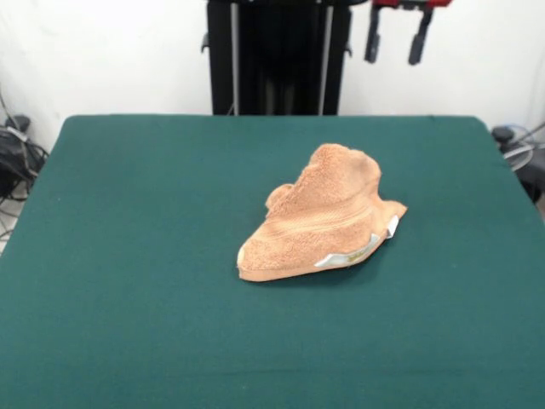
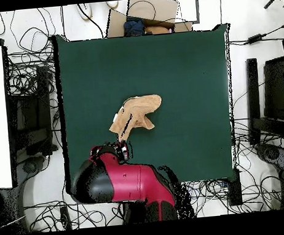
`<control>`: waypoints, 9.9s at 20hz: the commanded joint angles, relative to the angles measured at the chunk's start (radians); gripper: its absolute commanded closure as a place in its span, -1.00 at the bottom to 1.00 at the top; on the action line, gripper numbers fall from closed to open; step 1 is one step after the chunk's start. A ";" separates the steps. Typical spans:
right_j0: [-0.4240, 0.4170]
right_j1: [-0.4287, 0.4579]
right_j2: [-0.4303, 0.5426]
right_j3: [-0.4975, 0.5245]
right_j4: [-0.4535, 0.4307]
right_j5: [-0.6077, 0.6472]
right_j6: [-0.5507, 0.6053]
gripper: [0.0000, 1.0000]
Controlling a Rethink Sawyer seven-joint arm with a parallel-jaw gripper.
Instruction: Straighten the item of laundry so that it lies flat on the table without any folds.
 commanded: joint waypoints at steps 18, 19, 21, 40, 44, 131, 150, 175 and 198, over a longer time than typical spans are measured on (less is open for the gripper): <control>0.046 0.179 -0.106 0.033 0.025 -0.347 0.271 -1.00; 0.044 0.192 -0.103 0.045 0.023 -0.382 0.278 -1.00; 0.043 0.204 -0.102 0.056 0.028 -0.411 0.281 -1.00; 0.046 0.293 -0.050 0.035 0.046 -0.553 0.290 -1.00; 0.033 0.302 -0.041 0.045 0.035 -0.597 0.303 -1.00; 0.022 0.400 -0.091 0.005 0.168 -0.801 0.240 -1.00; -0.151 0.425 0.130 -0.006 -0.011 -0.936 0.396 -1.00; -0.320 0.416 0.408 0.063 -0.117 -0.850 0.413 -1.00; -0.045 0.464 -0.007 0.039 0.193 -0.636 0.279 -1.00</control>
